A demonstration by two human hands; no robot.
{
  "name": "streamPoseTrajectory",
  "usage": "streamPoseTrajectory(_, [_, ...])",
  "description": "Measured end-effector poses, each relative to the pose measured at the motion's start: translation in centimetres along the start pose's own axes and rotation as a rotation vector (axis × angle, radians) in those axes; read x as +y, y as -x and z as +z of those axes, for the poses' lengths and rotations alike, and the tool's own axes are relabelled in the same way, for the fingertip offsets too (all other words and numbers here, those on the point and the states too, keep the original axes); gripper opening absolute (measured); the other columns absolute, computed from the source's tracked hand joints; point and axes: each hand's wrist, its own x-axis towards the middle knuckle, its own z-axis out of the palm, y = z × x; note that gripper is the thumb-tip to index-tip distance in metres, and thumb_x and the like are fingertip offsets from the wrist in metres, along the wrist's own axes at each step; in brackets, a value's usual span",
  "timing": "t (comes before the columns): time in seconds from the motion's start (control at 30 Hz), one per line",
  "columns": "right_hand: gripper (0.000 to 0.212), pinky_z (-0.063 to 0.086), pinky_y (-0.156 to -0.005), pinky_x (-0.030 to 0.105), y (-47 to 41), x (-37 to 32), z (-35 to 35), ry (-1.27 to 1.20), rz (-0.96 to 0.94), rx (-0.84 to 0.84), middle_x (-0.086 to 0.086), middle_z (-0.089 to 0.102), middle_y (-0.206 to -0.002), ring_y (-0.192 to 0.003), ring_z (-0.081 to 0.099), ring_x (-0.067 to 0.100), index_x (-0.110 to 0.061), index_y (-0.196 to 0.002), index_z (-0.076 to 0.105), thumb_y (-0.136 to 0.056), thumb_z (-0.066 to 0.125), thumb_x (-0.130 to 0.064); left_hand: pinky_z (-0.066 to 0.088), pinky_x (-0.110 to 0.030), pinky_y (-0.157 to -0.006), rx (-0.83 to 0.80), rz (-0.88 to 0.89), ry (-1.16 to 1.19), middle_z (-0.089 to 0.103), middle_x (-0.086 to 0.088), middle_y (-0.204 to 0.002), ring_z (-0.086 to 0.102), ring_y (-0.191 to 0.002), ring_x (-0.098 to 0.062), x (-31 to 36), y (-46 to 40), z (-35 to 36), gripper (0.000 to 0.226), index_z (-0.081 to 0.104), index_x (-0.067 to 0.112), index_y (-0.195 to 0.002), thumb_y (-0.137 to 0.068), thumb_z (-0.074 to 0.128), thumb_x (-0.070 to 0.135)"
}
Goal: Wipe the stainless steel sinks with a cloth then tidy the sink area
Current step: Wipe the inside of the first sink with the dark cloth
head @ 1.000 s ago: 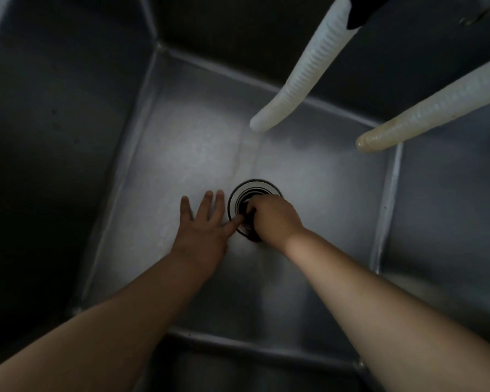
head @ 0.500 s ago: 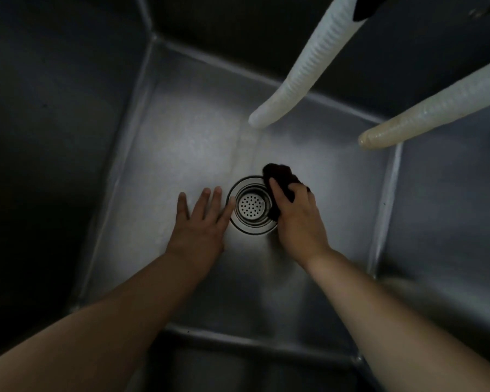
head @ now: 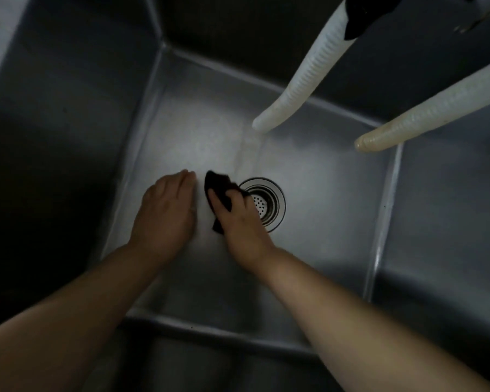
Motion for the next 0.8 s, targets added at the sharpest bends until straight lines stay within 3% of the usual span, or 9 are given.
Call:
streamPoseTrajectory(0.1, [0.065, 0.022, -0.112, 0.044, -3.9, 1.7, -1.3, 0.095, 0.026, 0.049, 0.018, 0.013, -0.153, -0.133, 0.019, 0.041, -0.016, -0.150, 0.012, -0.094, 0.045, -0.012, 0.032, -0.050, -0.104, -0.003, 0.016, -0.038, 0.043, -0.025, -0.140, 0.041, -0.127, -0.042, -0.8, 0.0, -0.6, 0.055, 0.048, 0.005, -0.136, -0.082, 0.059, 0.002])
streamPoseTrajectory(0.37, [0.073, 0.025, -0.108, 0.046, -4.7, 10.0, -5.9, 0.161, 0.363, 0.064, 0.014, 0.004, -0.156, -0.131, 0.017, 0.043, -0.025, -0.151, 0.008, -0.089, 0.044, -0.011, 0.025, -0.044, -0.109, -0.074, -0.007, -0.056, 0.035, -0.016, -0.148, 0.030, -0.135, -0.035, -1.5, 1.2, 0.5, 0.055, 0.043, 0.016, -0.141, -0.088, 0.054, 0.007])
streamPoseTrajectory(0.57, [0.076, 0.027, -0.106, 0.047, 4.1, 9.8, -3.3, 0.182, 0.435, 0.027, 0.015, 0.007, -0.156, -0.126, 0.022, 0.042, -0.027, -0.150, 0.011, -0.085, 0.047, -0.009, 0.023, -0.042, -0.109, -0.143, -0.046, -0.111, 0.027, -0.014, -0.152, 0.024, -0.136, -0.033, -1.8, 2.1, 0.5, 0.056, 0.036, 0.021, -0.144, -0.090, 0.047, 0.011])
streamPoseTrajectory(0.7, [0.065, 0.030, -0.104, 0.054, 7.7, 5.9, -1.0, 0.099, 0.399, 0.101, 0.032, 0.029, -0.145, -0.123, 0.034, 0.055, -0.007, -0.142, 0.036, -0.078, 0.045, -0.005, 0.025, -0.040, -0.107, -0.144, -0.086, -0.126, 0.030, -0.011, -0.150, 0.027, -0.133, -0.032, -2.1, 2.1, -0.6, 0.057, 0.038, 0.021, -0.143, -0.087, 0.047, 0.012])
streamPoseTrajectory(0.8, [0.063, 0.030, -0.103, 0.057, 7.2, 3.5, -0.1, 0.038, 0.368, 0.150, 0.036, 0.035, -0.139, -0.121, 0.037, 0.057, 0.000, -0.137, 0.042, -0.075, 0.046, -0.004, 0.028, -0.041, -0.104, -0.125, -0.071, -0.127, 0.036, -0.014, -0.147, 0.032, -0.130, -0.034, -2.2, 2.2, -1.5, 0.055, 0.044, 0.018, -0.139, -0.085, 0.050, 0.011])
